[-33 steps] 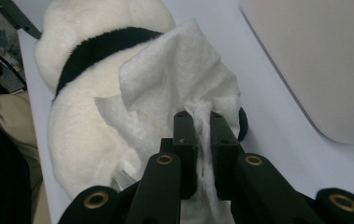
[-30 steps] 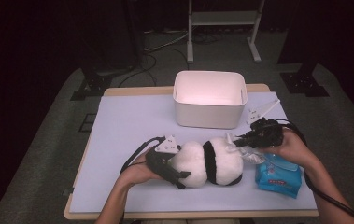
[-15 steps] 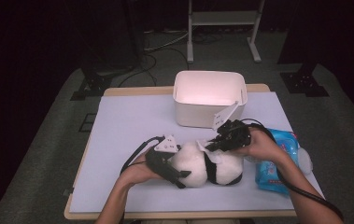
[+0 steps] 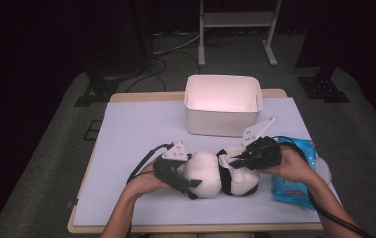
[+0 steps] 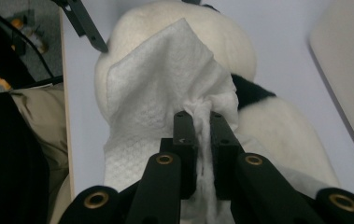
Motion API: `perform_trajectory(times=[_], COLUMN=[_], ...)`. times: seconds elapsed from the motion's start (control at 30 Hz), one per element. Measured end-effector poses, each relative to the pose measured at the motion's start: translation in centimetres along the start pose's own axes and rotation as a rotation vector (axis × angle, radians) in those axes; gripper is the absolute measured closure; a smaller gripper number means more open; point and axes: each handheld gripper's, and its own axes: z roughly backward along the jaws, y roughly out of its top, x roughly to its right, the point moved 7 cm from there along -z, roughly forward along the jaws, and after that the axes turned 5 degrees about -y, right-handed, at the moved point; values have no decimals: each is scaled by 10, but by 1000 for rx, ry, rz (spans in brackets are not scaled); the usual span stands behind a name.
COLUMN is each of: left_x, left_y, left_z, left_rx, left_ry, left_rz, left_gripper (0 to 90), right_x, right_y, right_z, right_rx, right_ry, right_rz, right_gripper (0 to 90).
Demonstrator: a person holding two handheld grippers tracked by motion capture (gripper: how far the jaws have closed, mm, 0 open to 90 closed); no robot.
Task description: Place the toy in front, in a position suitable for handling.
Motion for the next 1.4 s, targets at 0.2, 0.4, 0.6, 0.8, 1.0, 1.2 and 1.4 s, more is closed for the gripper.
perform_trajectory(times=[0.2, 0.4, 0.6, 0.8, 1.0, 1.2, 1.4], left_x=[0, 1, 4, 4, 7, 10, 13], left_y=[-2, -2, 1, 0, 7, 11, 14], left_z=[-1, -4, -8, -10, -10, -8, -7], left_rx=[-20, -20, -15, -24, -7, 5, 8], left_ry=[-13, -27, -36, -32, -32, -26, -21], left_rz=[6, 6, -6, 8, 0, -8, -22], left_gripper=[89, 89, 122, 138, 146, 146, 146], right_x=[7, 8, 8, 7, 4, -3, -8], right_y=[-23, -31, -33, -24, -12, 9, 25], right_z=[11, 16, 17, 19, 13, 5, 1], right_rx=[49, 62, 55, 44, 30, 22, 38], right_ry=[-12, -17, -17, -44, -32, -21, 1], right_rz=[-64, -81, -77, -35, -9, 46, 67], right_gripper=[839, 839, 839, 838, 838, 837, 837])
